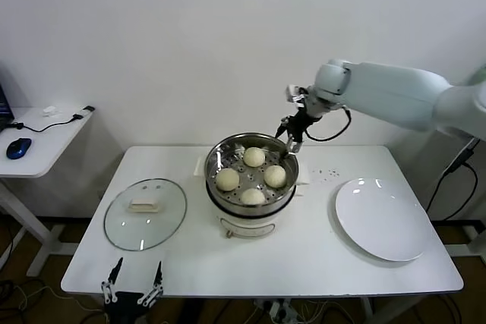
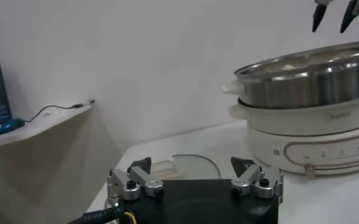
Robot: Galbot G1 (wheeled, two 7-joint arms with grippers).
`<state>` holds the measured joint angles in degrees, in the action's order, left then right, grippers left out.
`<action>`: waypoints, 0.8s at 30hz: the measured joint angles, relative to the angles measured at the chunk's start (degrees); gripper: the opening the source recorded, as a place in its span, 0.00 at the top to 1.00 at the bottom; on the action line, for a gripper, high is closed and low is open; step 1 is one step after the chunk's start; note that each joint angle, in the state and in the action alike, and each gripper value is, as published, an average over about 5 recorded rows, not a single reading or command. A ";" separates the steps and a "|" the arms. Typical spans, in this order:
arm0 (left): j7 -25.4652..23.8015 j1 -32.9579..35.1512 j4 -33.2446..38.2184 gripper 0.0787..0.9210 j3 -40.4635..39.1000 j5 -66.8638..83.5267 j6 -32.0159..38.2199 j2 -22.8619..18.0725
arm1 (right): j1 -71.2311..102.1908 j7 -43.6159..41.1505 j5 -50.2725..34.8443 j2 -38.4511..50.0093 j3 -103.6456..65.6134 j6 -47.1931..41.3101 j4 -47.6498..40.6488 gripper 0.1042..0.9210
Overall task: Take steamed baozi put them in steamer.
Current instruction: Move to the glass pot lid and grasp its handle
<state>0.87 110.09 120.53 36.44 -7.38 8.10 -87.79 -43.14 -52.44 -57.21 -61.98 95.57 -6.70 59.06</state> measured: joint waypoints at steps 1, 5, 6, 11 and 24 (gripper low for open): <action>0.01 -0.14 0.04 0.12 0.11 0.03 -0.09 -0.07 | 0.44 1.43 -0.34 1.75 -0.94 1.02 1.17 0.12; 0.07 -0.77 0.14 0.12 0.70 0.24 -0.60 -0.12 | 4.15 8.13 -0.95 9.04 -6.02 5.32 6.02 0.12; 0.09 -0.95 0.14 0.12 0.84 0.28 -0.75 -0.06 | 5.62 9.97 -0.93 10.82 -7.79 6.38 7.20 0.12; 0.10 -1.82 0.63 0.12 1.40 -0.03 -1.49 -0.02 | 16.44 19.38 -0.17 18.73 -20.36 11.05 12.78 0.12; -0.24 -3.68 2.17 0.12 3.59 -3.61 -3.38 -0.88 | 57.89 35.16 4.14 27.81 -66.22 16.99 25.23 0.12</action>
<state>0.63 106.41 122.70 40.03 -10.99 4.71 -88.66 14.76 -17.28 -53.07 -34.17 29.35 10.29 84.29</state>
